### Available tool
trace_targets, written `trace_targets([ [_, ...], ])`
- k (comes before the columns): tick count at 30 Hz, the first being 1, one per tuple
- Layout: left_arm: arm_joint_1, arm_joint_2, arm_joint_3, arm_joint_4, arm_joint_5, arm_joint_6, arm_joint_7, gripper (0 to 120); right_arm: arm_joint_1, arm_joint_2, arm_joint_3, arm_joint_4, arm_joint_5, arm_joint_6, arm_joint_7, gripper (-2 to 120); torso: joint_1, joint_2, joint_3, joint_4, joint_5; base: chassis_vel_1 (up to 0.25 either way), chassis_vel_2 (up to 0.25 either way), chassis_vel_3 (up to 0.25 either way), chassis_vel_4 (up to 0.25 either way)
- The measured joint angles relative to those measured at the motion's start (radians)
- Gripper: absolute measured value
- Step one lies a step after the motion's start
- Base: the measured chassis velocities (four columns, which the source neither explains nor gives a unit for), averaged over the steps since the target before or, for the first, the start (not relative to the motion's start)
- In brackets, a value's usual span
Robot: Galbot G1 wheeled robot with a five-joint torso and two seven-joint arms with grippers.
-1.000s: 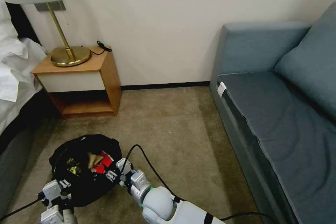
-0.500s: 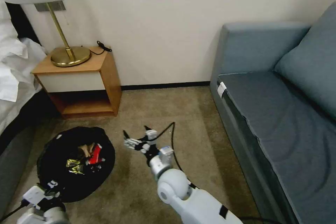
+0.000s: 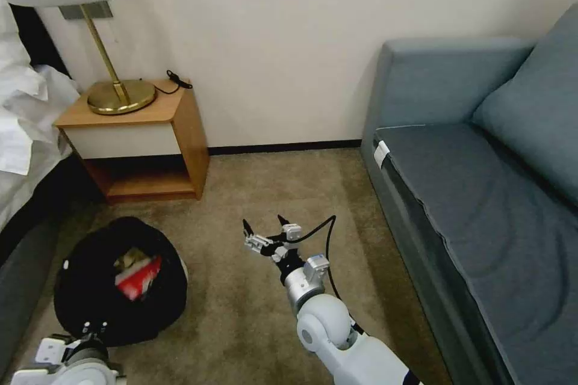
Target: Pick up the trash bin, then pick up the garbage on the floor and place it into the trash bin.
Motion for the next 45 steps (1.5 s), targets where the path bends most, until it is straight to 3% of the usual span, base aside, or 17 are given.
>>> trace_targets([
  [7, -0.066, 0.005, -0.001, 0.044, -0.007, 0.046, -0.058, 3, -0.021, -0.01, 0.024, 0.007, -0.011, 0.002, -0.019, 100, 0.0, 0.0, 0.0, -0.0001, 0.0, 0.0, 0.0, 0.0, 0.0],
  [14, -0.111, 0.015, -0.002, 0.052, 0.03, 0.063, -0.095, 25, -0.03, -0.01, 0.04, 0.008, -0.012, 0.006, -0.035, 100, 0.0, 0.0, 0.0, -0.0002, 0.0001, 0.0, 0.0, 0.0, 0.0],
  [17, -0.099, 0.026, 0.002, 0.048, 0.094, 0.057, -0.061, 39, -0.038, -0.004, 0.046, 0.004, -0.018, 0.023, -0.056, 100, 0.0, 0.0, 0.0, -0.0001, 0.0001, 0.0, 0.0, 0.0, 0.0],
  [19, -0.092, 0.028, 0.005, 0.047, 0.12, 0.043, -0.041, 43, -0.039, -0.003, 0.046, 0.001, -0.019, 0.033, -0.062, 100, 0.0, 0.0, 0.0, -0.0002, 0.0001, 0.0, 0.0, 0.0, 0.0],
  [27, -0.025, 0.055, 0.028, 0.023, 0.35, -0.118, 0.138, 77, -0.05, -0.007, 0.059, 0.005, -0.034, 0.062, -0.113, 100, 0.0, 0.0, 0.0, 0.0, 0.0001, 0.0, 0.0, 0.0, 0.0],
  [28, -0.025, 0.055, 0.028, 0.023, 0.35, -0.118, 0.138, 77, -0.05, -0.007, 0.059, 0.005, -0.034, 0.062, -0.113, 100, 0.0, 0.0, 0.0, 0.0, 0.0001, 0.0, 0.0, 0.0, 0.0],
  [30, 0.001, 0.068, 0.038, 0.023, 0.43, -0.21, 0.237, 85, -0.058, -0.006, 0.066, 0.009, -0.047, 0.071, -0.122, 100, 0.0, 0.0, 0.0, -0.0001, -0.0001, 0.0, 0.0, 0.0, 0.0],
  [31, 0.001, 0.068, 0.038, 0.023, 0.43, -0.21, 0.237, 85, -0.058, -0.006, 0.066, 0.009, -0.047, 0.071, -0.122, 100, 0.0, 0.0, 0.0, -0.0001, -0.0001, 0.0, 0.0, 0.0, 0.0],
  [32, 0.025, 0.078, 0.046, 0.029, 0.511, -0.288, 0.324, 91, -0.065, -0.003, 0.073, 0.014, -0.054, 0.077, -0.122, 100, 0.0, 0.0, 0.0, -0.0001, 0.0002, 0.0, 0.0, 0.0, 0.0],
  [35, 0.067, 0.093, 0.077, 0.064, 0.711, -0.482, 0.474, 100, -0.091, 0.002, 0.094, 0.026, -0.067, 0.099, -0.123, 100, 0.0, 0.0, 0.0, 0.0001, 0.0001, 0.0, 0.0, 0.0, 0.0],
  [41, 0.096, 0.096, 0.118, 0.082, 0.832, -0.567, 0.57, 100, -0.132, -0.008, 0.123, 0.05, -0.065, 0.127, -0.135, 100, 0.0, 0.0, 0.0, 0.0, 0.0002, 0.0, 0.0, 0.0, 0.0],
  [45, 0.1, 0.096, 0.172, 0.121, 1.001, -0.62, 0.622, 100, -0.187, -0.008, 0.169, 0.081, -0.066, 0.146, -0.145, 100, 0.0, 0.0, 0.0, -0.0001, 0.0, 0.0, 0.0, 0.0, 0.0],
])
